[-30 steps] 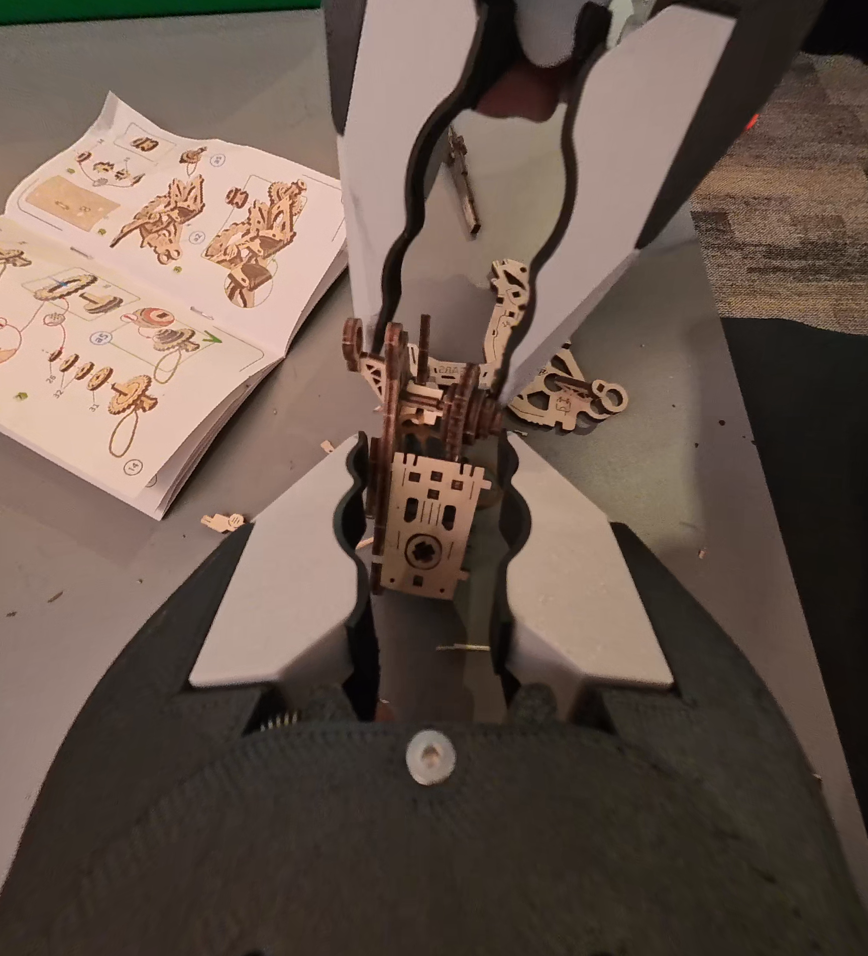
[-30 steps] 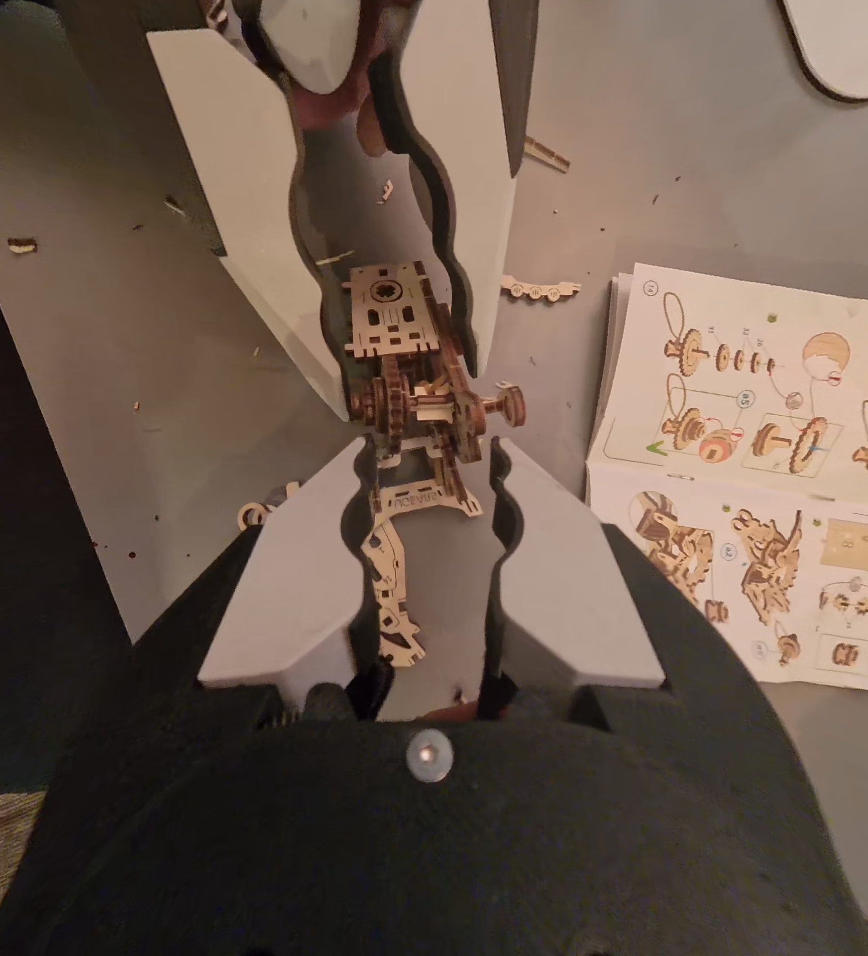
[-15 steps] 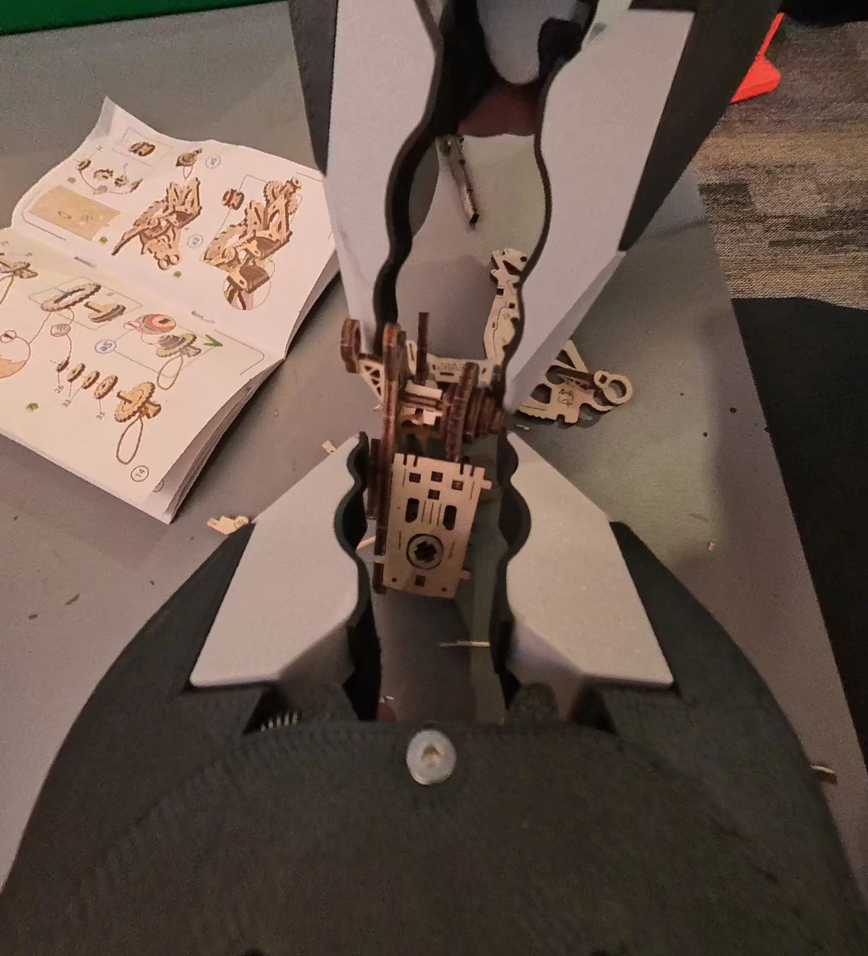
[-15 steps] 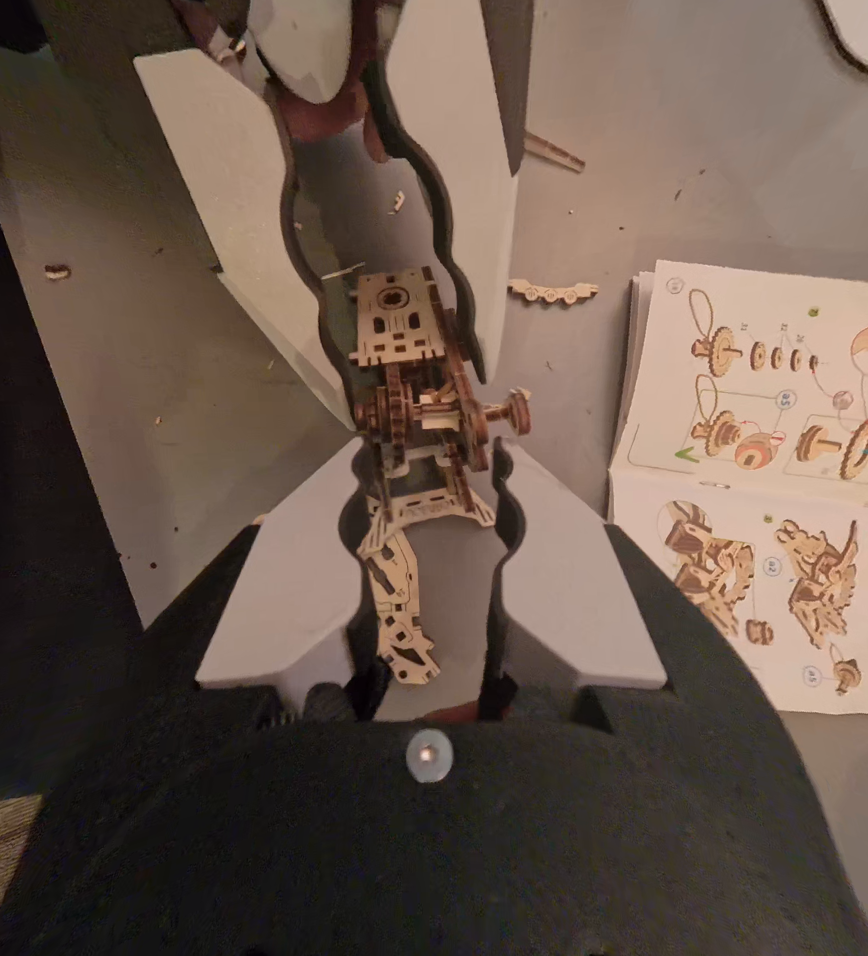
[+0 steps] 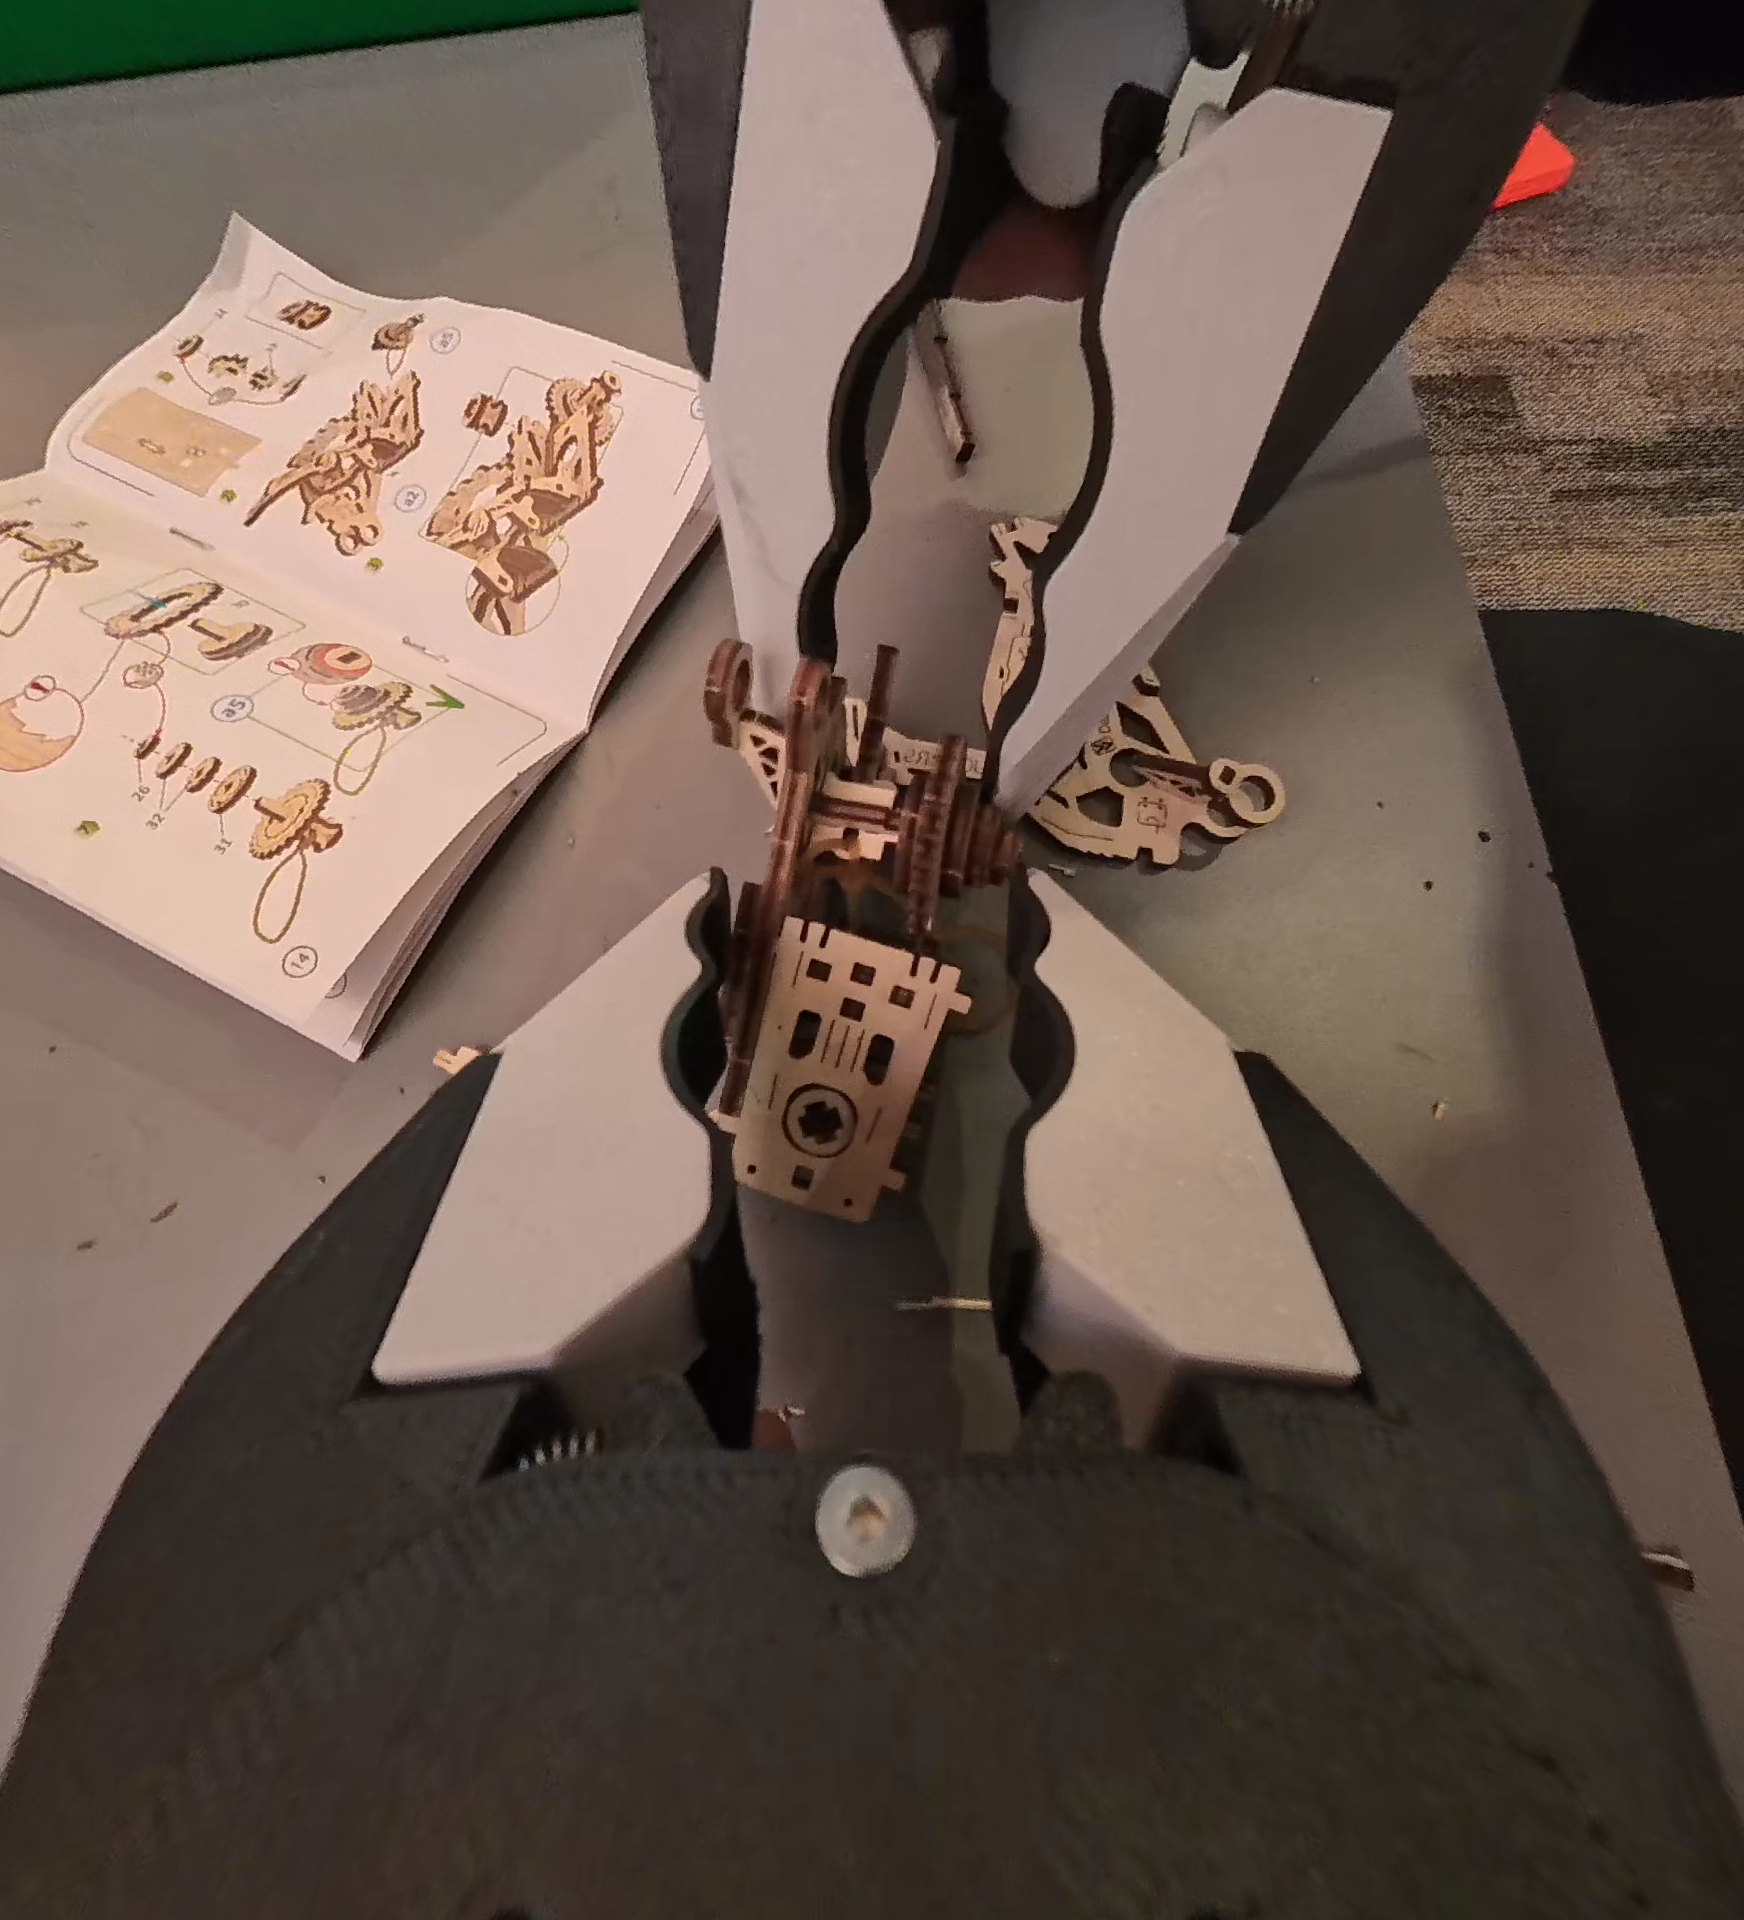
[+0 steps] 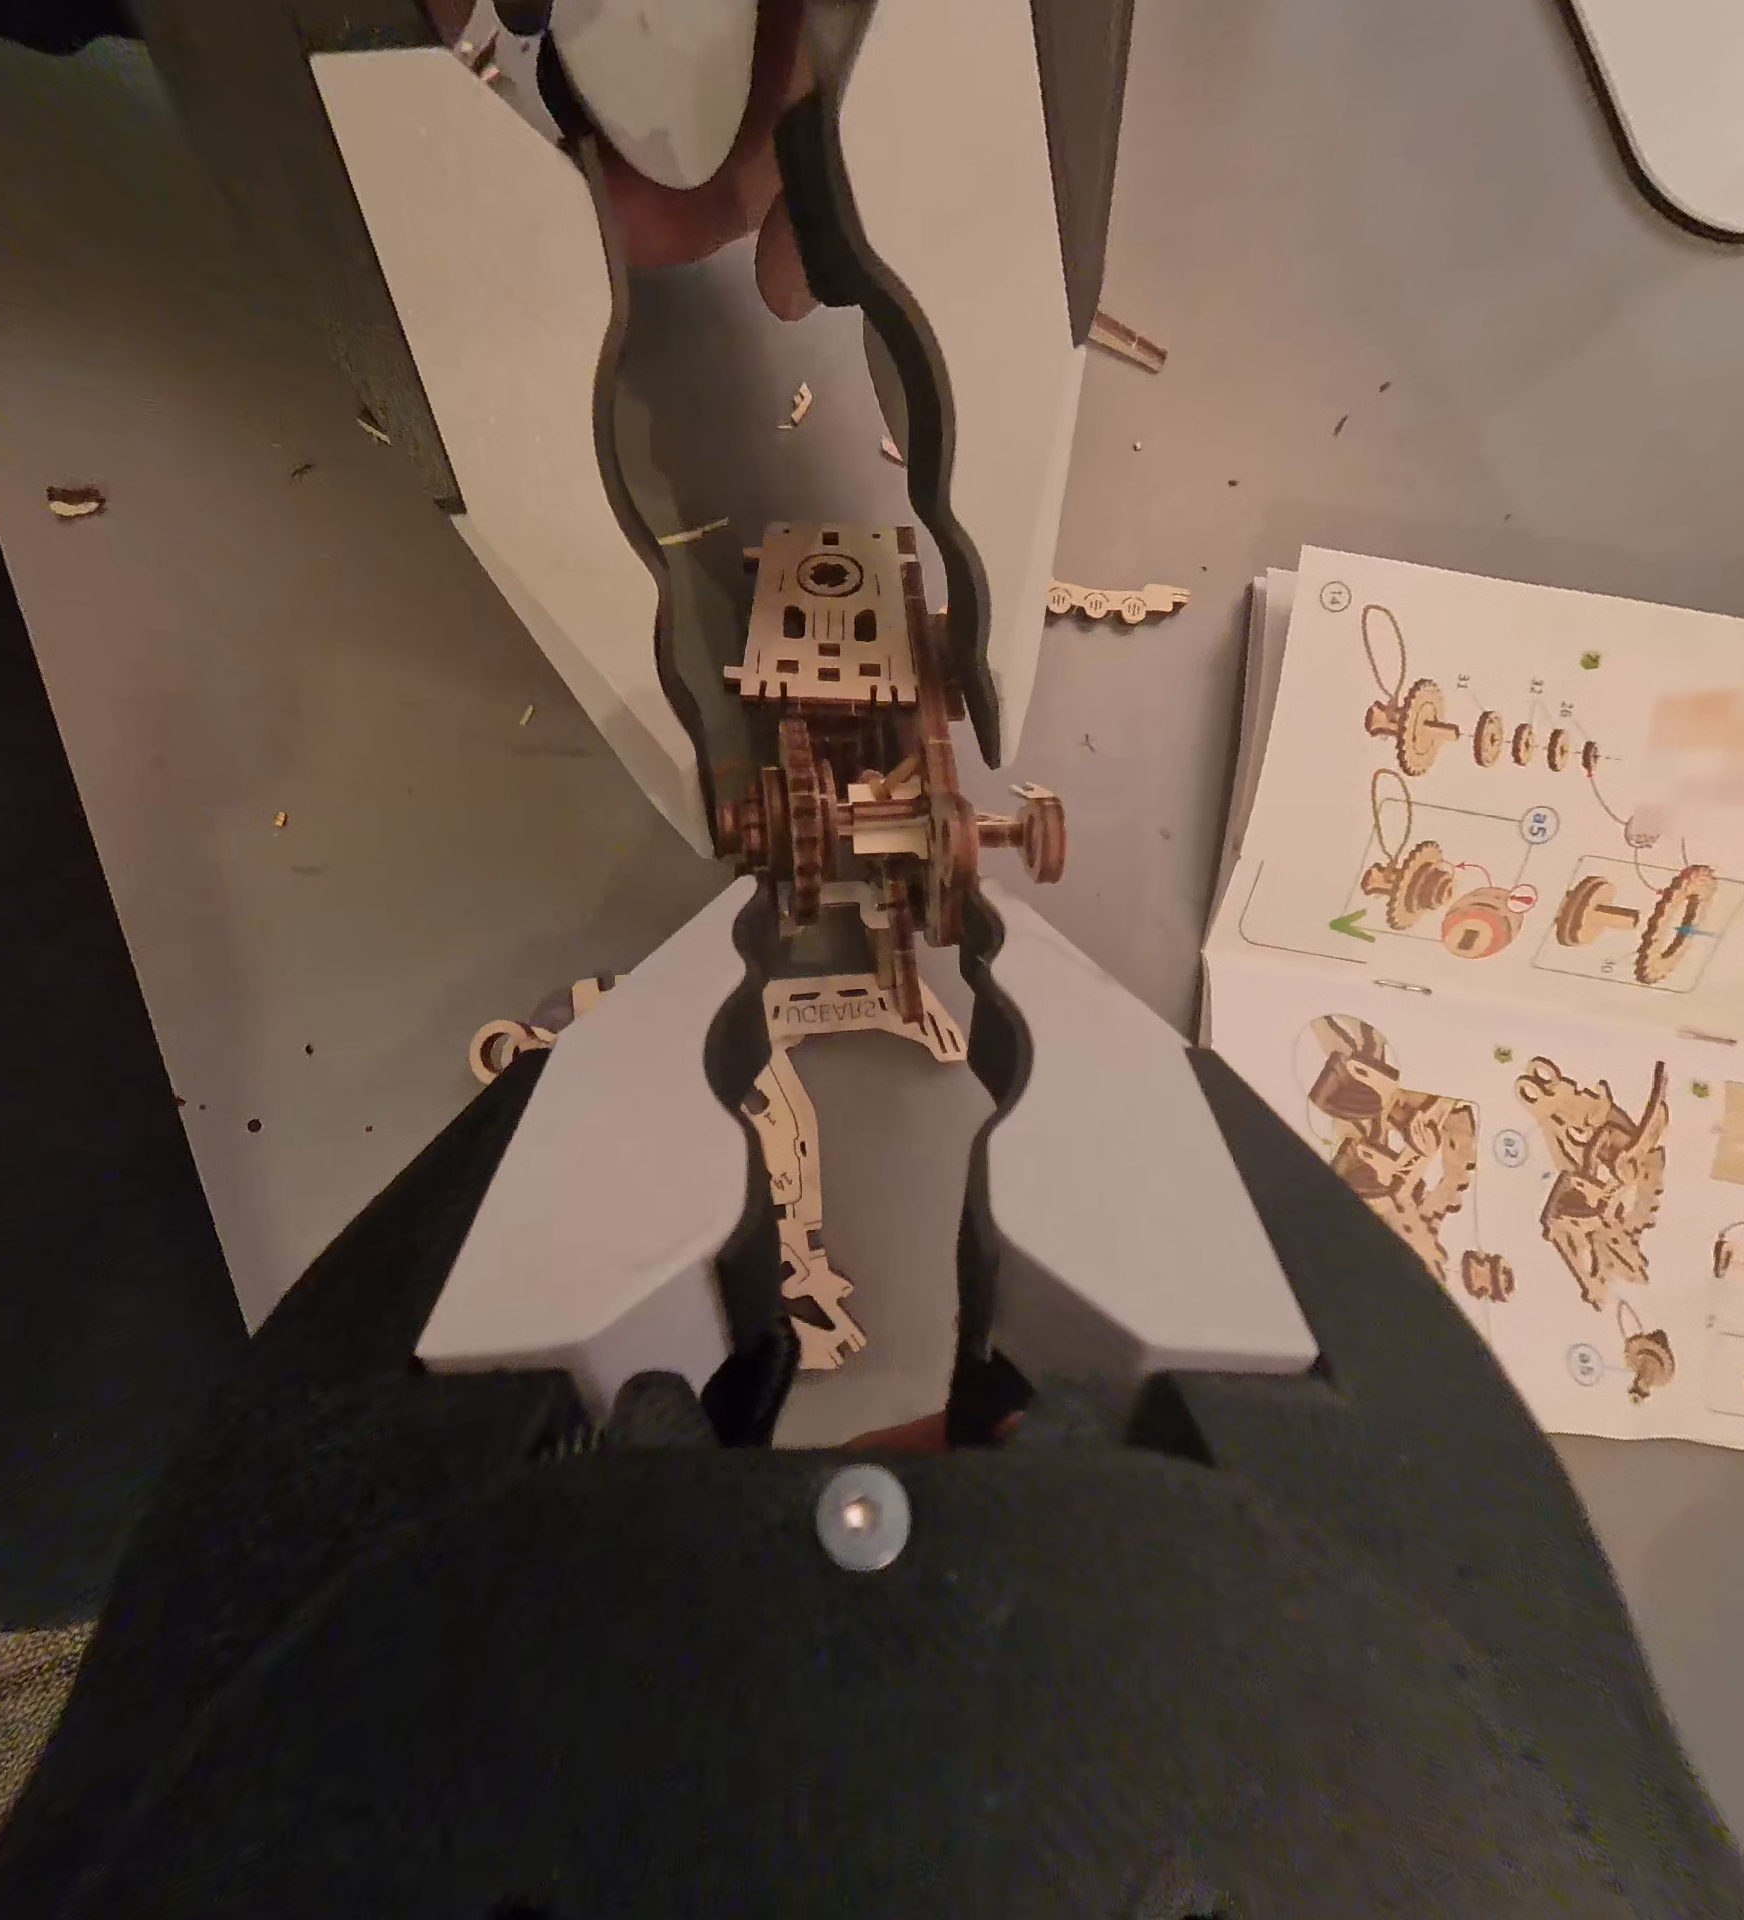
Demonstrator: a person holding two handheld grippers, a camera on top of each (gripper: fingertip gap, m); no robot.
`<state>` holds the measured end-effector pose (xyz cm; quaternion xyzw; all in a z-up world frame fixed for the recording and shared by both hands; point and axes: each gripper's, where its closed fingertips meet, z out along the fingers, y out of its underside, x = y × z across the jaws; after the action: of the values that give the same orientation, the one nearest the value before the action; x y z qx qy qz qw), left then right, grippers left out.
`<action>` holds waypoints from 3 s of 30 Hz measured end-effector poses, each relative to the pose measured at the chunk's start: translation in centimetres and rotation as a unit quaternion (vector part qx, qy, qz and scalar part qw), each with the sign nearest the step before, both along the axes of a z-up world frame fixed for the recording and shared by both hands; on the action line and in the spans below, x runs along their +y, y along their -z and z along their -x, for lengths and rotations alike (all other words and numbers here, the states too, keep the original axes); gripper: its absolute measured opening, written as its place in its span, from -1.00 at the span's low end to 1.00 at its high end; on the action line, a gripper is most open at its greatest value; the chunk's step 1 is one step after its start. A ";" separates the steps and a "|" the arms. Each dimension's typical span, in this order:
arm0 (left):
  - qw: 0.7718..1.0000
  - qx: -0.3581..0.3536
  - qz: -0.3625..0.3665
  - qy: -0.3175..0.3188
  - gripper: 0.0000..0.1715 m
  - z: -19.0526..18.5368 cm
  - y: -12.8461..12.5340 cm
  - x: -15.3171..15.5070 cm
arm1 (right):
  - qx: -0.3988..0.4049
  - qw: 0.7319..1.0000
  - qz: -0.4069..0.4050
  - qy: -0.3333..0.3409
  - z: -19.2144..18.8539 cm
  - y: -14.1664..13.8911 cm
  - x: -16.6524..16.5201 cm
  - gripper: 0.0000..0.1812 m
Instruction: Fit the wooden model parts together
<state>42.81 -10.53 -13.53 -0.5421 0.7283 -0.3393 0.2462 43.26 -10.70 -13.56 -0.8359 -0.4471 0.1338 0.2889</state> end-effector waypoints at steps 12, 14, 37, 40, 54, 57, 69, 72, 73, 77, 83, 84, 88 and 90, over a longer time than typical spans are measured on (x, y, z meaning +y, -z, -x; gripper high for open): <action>1.000 0.003 -0.001 0.007 -0.43 0.1 0.1 0.1 | 0.009 1.000 -0.006 0.013 0.0 0.0 0.3 -0.63; 1.000 0.002 0.005 0.009 -0.45 0.1 0.1 0.0 | 0.013 1.000 -0.001 0.014 -0.1 0.0 0.3 -0.62; 1.000 0.004 -0.006 0.025 -0.42 -0.3 0.2 -0.2 | -0.007 0.999 0.031 -0.031 0.2 -0.2 0.4 -0.38; 1.000 0.005 -0.003 0.027 -0.42 -0.3 0.2 -0.2 | 0.003 0.999 0.033 -0.028 0.2 -0.2 0.3 -0.39; 0.999 0.012 0.014 0.029 -0.42 0.0 0.5 -0.2 | -0.013 0.999 0.033 -0.018 0.5 -0.2 0.4 -0.37; 0.999 0.010 0.014 0.028 -0.39 0.0 0.4 -0.1 | -0.013 0.999 0.036 -0.015 0.4 -0.2 0.4 -0.39; 0.996 -0.069 0.055 -0.022 -0.18 1.5 -3.4 1.8 | 0.167 0.985 0.030 0.022 0.1 -3.2 1.1 -0.40; 0.986 -0.139 0.067 -0.055 -0.16 2.5 -6.9 3.0 | 0.268 0.962 0.027 0.045 -0.5 -5.7 1.5 -0.41; 0.983 -0.161 0.063 -0.067 -0.17 2.9 -8.0 3.4 | 0.312 0.948 0.025 0.052 -0.8 -6.8 1.6 -0.41; 0.965 -0.242 0.051 -0.093 -0.30 3.1 -12.2 3.1 | 0.508 0.859 0.014 0.064 -2.2 -12.3 2.0 -0.41; 0.954 -0.280 0.065 -0.089 -0.37 -0.4 -16.6 1.2 | 0.655 0.755 -0.027 0.021 -3.2 -18.3 1.4 -0.41; 0.953 -0.279 0.062 -0.101 -0.39 -1.0 -17.0 1.4 | 0.672 0.739 -0.038 0.013 -3.4 -19.2 1.3 -0.41; 0.937 -0.316 0.125 -0.078 -0.57 -2.5 -20.2 0.0 | 0.712 0.699 -0.070 -0.018 -4.0 -22.3 0.5 -0.41; 0.932 -0.325 0.141 -0.075 -0.62 -2.9 -21.4 -0.3 | 0.717 0.692 -0.078 -0.028 -3.9 -23.1 0.3 -0.42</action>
<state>45.74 -10.83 7.84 -0.4846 0.5103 -0.5768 0.4148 47.20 -10.44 9.52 -0.4476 -0.1363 0.6650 0.5820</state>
